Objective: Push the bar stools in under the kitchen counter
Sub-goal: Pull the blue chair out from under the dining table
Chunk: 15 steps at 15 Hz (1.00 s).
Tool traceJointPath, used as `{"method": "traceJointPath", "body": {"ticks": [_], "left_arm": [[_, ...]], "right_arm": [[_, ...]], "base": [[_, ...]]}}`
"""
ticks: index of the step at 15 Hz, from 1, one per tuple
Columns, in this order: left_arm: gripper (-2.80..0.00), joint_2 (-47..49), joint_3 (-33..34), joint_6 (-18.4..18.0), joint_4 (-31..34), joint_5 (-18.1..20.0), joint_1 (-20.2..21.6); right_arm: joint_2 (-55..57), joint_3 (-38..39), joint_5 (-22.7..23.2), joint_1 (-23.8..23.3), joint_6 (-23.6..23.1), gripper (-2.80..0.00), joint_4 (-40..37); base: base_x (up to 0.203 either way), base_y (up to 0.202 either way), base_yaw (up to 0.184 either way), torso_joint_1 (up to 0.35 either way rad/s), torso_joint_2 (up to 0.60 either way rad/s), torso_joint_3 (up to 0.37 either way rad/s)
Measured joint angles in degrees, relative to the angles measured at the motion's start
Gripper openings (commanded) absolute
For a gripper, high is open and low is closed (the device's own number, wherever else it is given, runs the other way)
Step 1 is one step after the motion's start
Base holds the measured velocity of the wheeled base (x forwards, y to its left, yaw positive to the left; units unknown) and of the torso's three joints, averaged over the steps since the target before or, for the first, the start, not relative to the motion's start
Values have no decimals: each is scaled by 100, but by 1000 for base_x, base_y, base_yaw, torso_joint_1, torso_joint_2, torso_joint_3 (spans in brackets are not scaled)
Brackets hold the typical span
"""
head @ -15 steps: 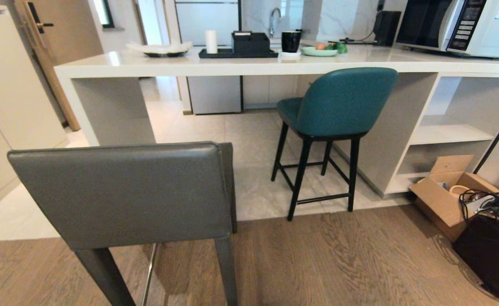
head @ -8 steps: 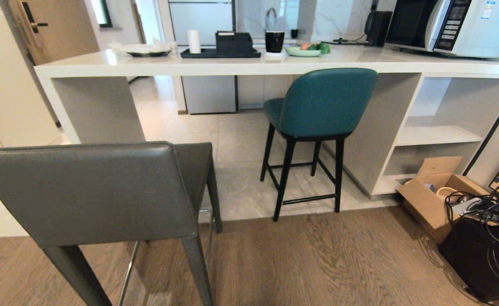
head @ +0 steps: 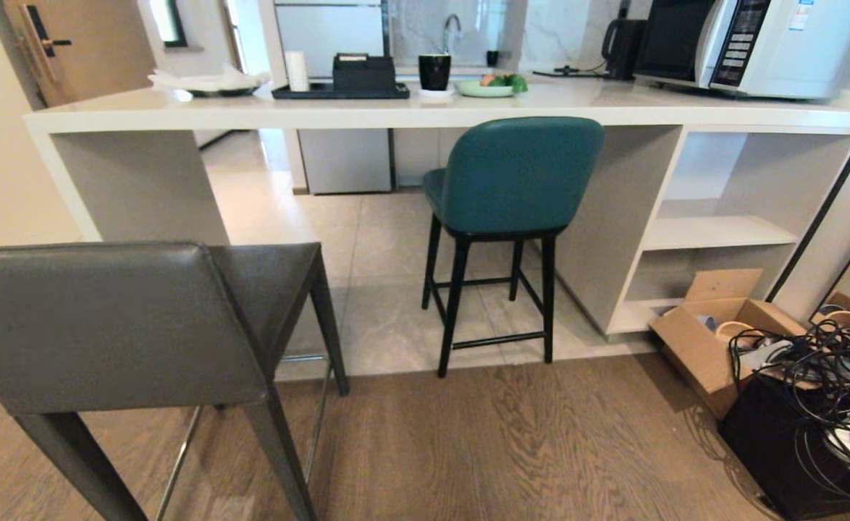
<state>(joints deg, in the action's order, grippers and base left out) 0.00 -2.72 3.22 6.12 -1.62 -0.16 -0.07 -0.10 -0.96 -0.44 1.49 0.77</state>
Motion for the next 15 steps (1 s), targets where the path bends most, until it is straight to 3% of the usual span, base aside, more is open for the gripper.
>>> {"method": "traceJointPath", "body": {"ticks": [5,11,15], "left_arm": [[-280,0,0,9,-1,-1,-5],[-280,0,0,16,-5,6,-4],[-280,0,0,13,0,6,-6]], "right_arm": [[0,0,-9,0,18,-280,-1],[0,0,-9,2,18,-280,-4],[0,0,-7,0,17,-280,-4]], "base": [[0,-166,2,3,3,1],[0,0,0,0,0,0],[161,0,2,4,2,2]]}}
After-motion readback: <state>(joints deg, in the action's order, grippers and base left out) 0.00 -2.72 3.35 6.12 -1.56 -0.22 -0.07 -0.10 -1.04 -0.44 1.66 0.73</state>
